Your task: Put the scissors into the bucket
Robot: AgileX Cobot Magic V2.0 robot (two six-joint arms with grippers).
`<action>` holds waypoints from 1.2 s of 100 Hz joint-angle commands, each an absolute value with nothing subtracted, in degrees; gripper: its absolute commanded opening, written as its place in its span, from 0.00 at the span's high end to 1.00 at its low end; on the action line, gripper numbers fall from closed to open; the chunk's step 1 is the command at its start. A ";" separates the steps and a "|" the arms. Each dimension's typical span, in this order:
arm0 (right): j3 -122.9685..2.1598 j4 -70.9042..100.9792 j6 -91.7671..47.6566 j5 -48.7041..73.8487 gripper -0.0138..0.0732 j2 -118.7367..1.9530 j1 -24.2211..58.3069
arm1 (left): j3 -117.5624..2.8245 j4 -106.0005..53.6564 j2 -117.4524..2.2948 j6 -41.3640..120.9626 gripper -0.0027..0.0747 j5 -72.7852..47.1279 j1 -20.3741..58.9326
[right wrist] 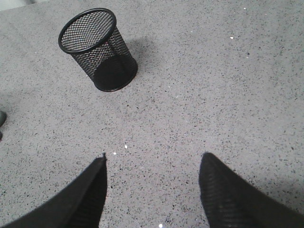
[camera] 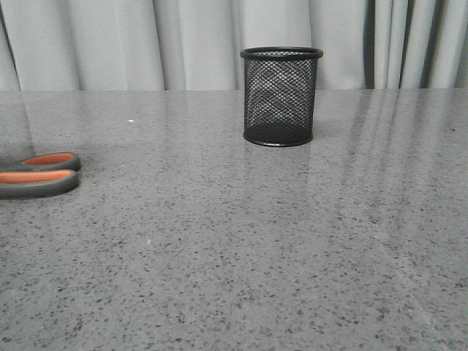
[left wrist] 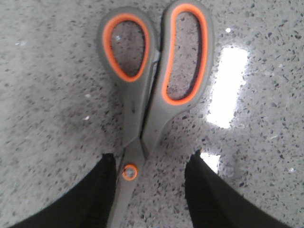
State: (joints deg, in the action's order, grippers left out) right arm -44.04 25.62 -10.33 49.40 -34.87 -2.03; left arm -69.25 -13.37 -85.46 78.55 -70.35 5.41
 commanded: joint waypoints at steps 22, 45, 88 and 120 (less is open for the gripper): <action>-45.90 26.90 -10.71 45.57 0.40 -35.35 -2.03 | -70.95 -13.87 -87.73 78.62 0.53 -70.86 7.64; -45.90 26.90 -10.71 45.49 0.40 -35.35 -0.90 | -70.95 -13.29 -90.14 78.74 0.53 -69.45 7.64; -45.90 26.90 -10.71 45.33 0.40 -35.35 -0.90 | -70.98 -12.66 -94.09 78.83 0.53 -68.60 7.64; -45.90 26.90 -10.71 45.10 0.40 -35.35 -0.90 | -70.98 -12.85 -94.46 81.32 0.73 -70.19 7.64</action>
State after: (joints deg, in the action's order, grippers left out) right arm -44.04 25.62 -10.24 48.96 -34.87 -0.94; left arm -70.69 -11.71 -94.72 81.33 -69.46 7.37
